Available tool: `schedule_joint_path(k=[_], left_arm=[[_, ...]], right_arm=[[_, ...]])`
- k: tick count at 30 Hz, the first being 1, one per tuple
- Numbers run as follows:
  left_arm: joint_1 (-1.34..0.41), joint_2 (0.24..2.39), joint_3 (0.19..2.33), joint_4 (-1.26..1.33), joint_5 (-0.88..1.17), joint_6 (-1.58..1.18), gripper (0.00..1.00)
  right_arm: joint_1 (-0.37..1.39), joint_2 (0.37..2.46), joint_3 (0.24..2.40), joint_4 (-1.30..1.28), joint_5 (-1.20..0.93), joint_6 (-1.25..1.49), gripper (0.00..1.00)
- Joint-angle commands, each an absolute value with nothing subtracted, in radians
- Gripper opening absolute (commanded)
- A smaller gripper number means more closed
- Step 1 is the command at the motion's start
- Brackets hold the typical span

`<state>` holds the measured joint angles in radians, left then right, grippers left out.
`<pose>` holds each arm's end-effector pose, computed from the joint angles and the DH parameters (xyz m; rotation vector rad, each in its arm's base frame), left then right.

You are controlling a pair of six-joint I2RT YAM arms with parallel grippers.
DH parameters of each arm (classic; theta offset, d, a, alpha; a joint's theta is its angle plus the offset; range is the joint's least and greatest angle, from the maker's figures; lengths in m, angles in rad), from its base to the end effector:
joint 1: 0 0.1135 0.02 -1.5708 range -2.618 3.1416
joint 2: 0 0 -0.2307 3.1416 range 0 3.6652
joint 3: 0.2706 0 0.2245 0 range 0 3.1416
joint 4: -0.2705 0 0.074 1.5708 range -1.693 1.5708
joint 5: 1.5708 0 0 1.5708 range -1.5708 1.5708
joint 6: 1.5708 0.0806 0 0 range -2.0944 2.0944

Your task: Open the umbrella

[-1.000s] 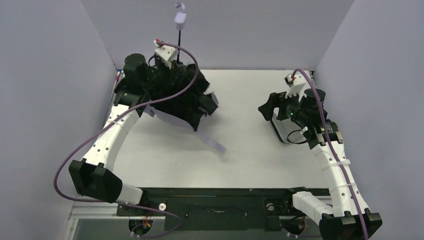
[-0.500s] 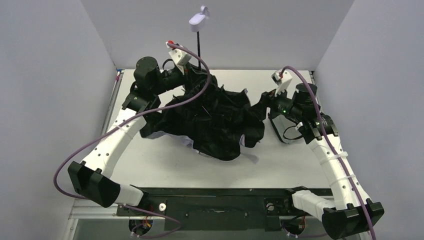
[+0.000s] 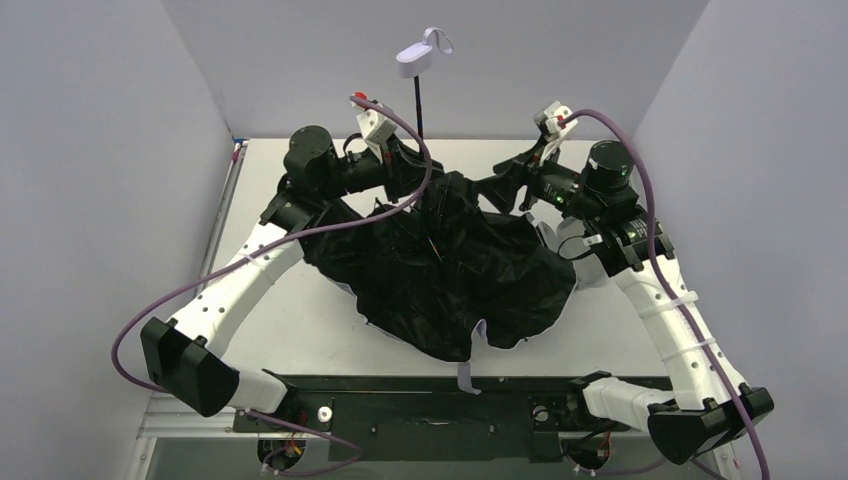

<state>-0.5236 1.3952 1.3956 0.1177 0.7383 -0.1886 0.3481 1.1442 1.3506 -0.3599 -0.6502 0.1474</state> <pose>0.2575 -0.2113 0.4165 0.8667 1.3279 -1.0977 0.2282 0.1347 0.4055 -0.6634 1.6532 0.9190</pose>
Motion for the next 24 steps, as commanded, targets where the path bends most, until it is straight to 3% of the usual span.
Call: schedule_joint_path(k=[1,10,24], left_arm=[[-0.539,1.384,1.416,0.282,0.77,-0.29,0.0],[-0.56,1.411,1.467,0.321,0.77,-0.373,0.0],[-0.59,1.392,1.461,0.317,0.774,-0.388,0.0]], right_arm=[[0.39,1.17,1.387,-0.22,-0.714,0.218,0.55],[0.538,1.199,1.345,-0.203,-0.684,0.201,0.53],[0.601,1.225,1.291,-0.103,-0.472,0.167,0.29]])
